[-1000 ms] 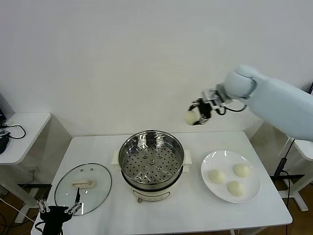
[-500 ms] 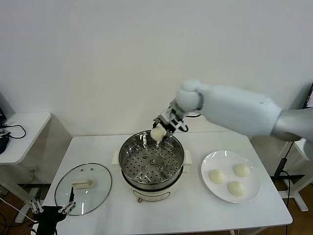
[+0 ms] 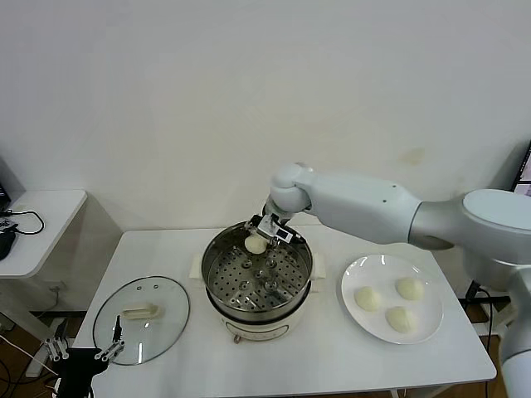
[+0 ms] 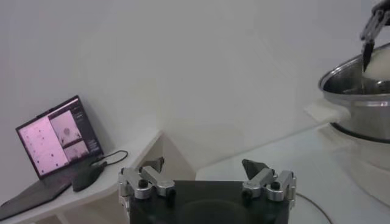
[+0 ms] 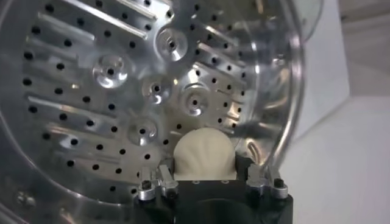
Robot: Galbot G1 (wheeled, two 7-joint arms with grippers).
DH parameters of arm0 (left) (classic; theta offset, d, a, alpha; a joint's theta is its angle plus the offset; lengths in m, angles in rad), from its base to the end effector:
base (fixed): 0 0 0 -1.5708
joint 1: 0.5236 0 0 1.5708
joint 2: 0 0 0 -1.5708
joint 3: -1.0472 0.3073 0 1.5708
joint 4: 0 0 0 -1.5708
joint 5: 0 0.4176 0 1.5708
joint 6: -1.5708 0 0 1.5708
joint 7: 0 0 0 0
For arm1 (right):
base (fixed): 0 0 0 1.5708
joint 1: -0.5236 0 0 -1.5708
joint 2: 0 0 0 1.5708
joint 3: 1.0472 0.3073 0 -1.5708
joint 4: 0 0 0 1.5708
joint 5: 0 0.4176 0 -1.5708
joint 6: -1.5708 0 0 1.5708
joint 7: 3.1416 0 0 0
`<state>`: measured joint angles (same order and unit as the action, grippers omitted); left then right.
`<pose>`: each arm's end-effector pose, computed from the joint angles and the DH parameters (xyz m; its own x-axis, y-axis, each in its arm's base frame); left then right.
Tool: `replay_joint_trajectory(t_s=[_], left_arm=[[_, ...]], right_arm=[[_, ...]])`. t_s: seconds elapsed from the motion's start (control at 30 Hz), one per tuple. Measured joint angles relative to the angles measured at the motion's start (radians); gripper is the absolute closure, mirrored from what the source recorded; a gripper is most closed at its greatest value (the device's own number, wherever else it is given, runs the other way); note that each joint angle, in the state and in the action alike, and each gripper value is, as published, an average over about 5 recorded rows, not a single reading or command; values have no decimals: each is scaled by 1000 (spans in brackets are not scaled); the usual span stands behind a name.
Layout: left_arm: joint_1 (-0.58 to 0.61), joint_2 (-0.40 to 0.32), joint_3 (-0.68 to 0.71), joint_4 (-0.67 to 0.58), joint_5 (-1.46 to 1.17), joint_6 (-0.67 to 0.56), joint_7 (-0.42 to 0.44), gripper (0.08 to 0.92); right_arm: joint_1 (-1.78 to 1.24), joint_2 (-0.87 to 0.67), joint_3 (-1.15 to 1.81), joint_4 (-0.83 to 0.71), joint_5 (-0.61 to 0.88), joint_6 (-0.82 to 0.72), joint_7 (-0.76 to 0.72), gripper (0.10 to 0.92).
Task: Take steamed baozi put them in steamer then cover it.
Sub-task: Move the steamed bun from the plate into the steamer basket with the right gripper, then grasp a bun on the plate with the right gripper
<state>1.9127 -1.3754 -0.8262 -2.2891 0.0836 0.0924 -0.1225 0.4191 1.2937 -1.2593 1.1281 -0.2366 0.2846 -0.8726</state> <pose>0.1842 0.0982 -0.2374 -0.9621 -0.2399 0.1300 -0.1601 0.8822 0.4429 0.5572 0.2218 -0.1383 -0.2667 -0.2899 0.9192 -0.2815 -0.8887 -0.3620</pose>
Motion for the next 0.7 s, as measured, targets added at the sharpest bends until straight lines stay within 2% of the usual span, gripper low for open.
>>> replay_joint_trajectory(t_s=[0.3,0.7], left_arm=[[3,1,-2,-11,0,0,-1,177],[-1,17,-4,-22,-9,4,2,177]], right_arm=[[19,2,0,3,-11,23,10,213],[209,-154,-25,183,262,-187,-95,203]])
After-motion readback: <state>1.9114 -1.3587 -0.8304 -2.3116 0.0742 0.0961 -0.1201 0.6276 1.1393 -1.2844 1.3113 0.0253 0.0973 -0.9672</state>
